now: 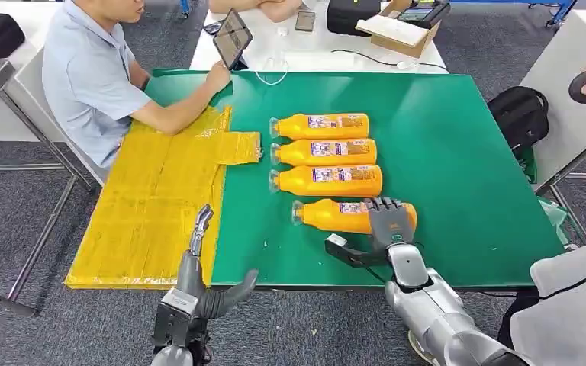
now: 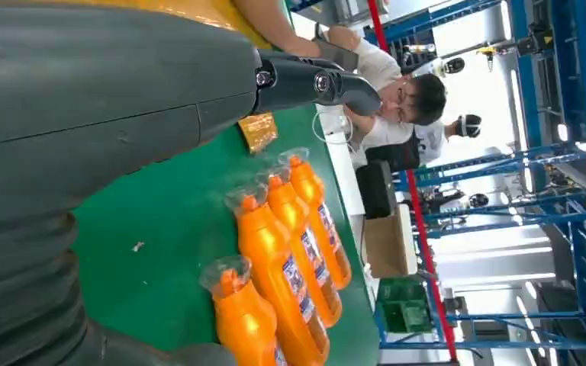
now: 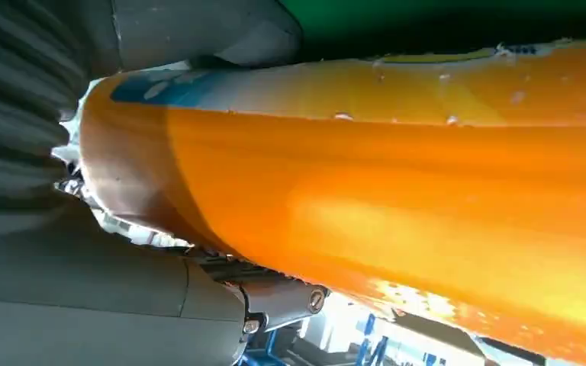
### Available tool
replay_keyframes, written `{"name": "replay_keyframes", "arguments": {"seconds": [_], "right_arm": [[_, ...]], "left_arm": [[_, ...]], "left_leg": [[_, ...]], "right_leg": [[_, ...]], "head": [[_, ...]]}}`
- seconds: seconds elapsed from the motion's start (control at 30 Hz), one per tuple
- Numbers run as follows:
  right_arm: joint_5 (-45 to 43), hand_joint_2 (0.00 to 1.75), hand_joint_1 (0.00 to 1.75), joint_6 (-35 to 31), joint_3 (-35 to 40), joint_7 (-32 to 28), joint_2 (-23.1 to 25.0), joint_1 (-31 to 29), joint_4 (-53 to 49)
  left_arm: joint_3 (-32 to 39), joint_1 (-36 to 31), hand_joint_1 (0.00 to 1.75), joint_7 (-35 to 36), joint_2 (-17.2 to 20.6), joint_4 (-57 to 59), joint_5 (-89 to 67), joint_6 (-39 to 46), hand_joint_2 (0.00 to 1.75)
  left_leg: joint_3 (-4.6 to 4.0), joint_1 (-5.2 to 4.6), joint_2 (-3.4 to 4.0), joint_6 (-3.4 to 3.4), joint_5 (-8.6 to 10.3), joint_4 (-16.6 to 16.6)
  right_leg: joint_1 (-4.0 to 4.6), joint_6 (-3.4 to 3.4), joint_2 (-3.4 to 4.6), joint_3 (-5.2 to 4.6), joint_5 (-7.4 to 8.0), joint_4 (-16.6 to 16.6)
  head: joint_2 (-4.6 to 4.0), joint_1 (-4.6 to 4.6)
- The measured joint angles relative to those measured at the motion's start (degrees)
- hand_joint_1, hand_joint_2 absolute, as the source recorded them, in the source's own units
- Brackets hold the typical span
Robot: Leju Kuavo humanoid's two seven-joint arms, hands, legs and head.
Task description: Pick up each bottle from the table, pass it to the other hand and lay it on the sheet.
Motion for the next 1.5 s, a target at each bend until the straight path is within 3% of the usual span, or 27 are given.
{"name": "replay_keyframes", "arguments": {"seconds": [0.27, 0.4, 0.5, 0.63, 0.67, 0.7, 0.77, 0.9, 1.07, 1.3, 1.5], "right_arm": [[-9.91, 1.75, 1.75, -2.28, -4.07, -13.76, 1.2, 0.43, 2.47], [-29.74, 1.75, 1.75, 2.89, -8.6, -28.65, 3.92, 1.7, 0.11], [-40.17, 1.75, 1.75, 7.39, -9.25, -31.07, 6.45, 5.53, -6.58], [-52.95, 1.75, 1.75, 8.06, -8.63, -30.87, 9.09, 13.61, -20.12], [-53.51, 1.75, 1.71, 7.86, -8.09, -30.3, 9.44, 15.23, -22.96], [-53.9, 1.75, 1.52, 7.75, -7.81, -29.82, 9.68, 16.37, -25.29], [-55.57, 1.75, 1.75, 7.14, -7.48, -30.41, 9.9, 18.42, -28.46], [-60.61, 1.75, 1.73, 0.05, -6.64, -33.38, 11.08, 21.15, -35.67], [-62.64, 1.75, 1.75, -2.17, -4.55, -33.38, 11.6, 21.33, -41.56], [-57.06, 1.75, 1.75, 3.64, 3.37, -33.31, 11.93, 18.29, -38.34], [-54.08, 1.75, 1.75, 3.16, 10.51, -34.19, 13.81, 16.66, -33.26]], "left_arm": [[-0.2, -0.17, 0.0, -0.83, 0.22, 0.44, 1.29, 0.04, 1.75], [-0.11, 0.37, 0.0, -1.73, 0.22, 0.28, 4.9, 1.53, 1.75], [-0.02, 0.8, 0.0, -0.59, 0.22, -0.2, 9.93, 1.68, 1.75], [0.24, 1.32, 0.0, 2.6, 0.2, -0.33, 20.5, 1.16, 1.75], [0.31, 1.46, 0.0, 2.71, 0.24, -0.33, 20.94, 1.14, 1.75], [0.31, 1.56, 0.0, 2.8, 0.22, -0.33, 21.18, 1.14, 1.75], [0.28, 1.64, 0.0, 3.98, 0.2, -0.35, 22.87, 1.01, 1.75], [0.35, 1.69, 0.0, 11.08, 0.33, -0.11, 32.75, -1.23, 1.75], [-2.4, 1.72, 0.0, 9.53, 1.31, -0.13, 31.96, -6.31, 1.75], [-7.02, 0.68, 0.0, 6.88, 2.6, -1.44, 23.59, -11.47, 1.75], [-7.28, -1.38, 0.0, 8.04, 2.56, -1.44, 23.48, -11.45, 1.75]], "left_leg": [[0.21, 0.01, 0.15, -0.02, -0.04, -0.01], [0.8, 0.13, 0.55, -0.24, -0.43, -0.05], [1.11, 0.17, 0.83, -0.23, -0.57, -0.06], [0.74, 0.24, 0.43, -0.2, -0.39, -0.07], [0.52, 0.24, 0.43, -0.22, -0.27, -0.06], [0.41, 0.24, 0.44, -0.23, -0.22, -0.05], [0.36, 0.22, 0.42, -0.23, -0.23, -0.05], [-0.03, 0.17, 0.35, -0.22, -0.23, -0.04], [-0.18, 0.15, 0.36, -0.21, -0.24, -0.04], [-0.27, 0.19, 0.35, -0.22, -0.23, -0.04], [-0.27, 0.2, 0.34, -0.23, -0.22, -0.04]], "right_leg": [[0.01, 0.0, 0.05, 0.18, 0.0, -0.01], [0.16, -0.11, 0.67, 0.58, -0.07, -0.03], [0.19, -0.14, 0.93, 0.64, -0.09, -0.04], [0.26, -0.22, 0.68, 0.65, -0.18, 0.0], [0.26, -0.18, 0.66, 0.45, -0.1, 0.03], [0.25, -0.18, 0.66, 0.34, -0.1, 0.04], [0.23, -0.18, 0.62, 0.34, -0.1, 0.04], [0.16, -0.17, 0.51, 0.0, -0.11, 0.05], [0.15, -0.16, 0.51, -0.16, -0.11, 0.04], [0.18, -0.17, 0.5, -0.27, -0.11, 0.05], [0.18, -0.17, 0.49, -0.28, -0.12, 0.08]], "head": [[0.0, 0.0], [0.0, 0.02], [0.0, 0.0], [0.0, -0.02], [0.0, -0.02], [0.0, -0.02], [0.0, -0.02], [0.0, 0.0], [0.0, 0.0], [0.0, 0.0], [0.0, -0.02]]}}
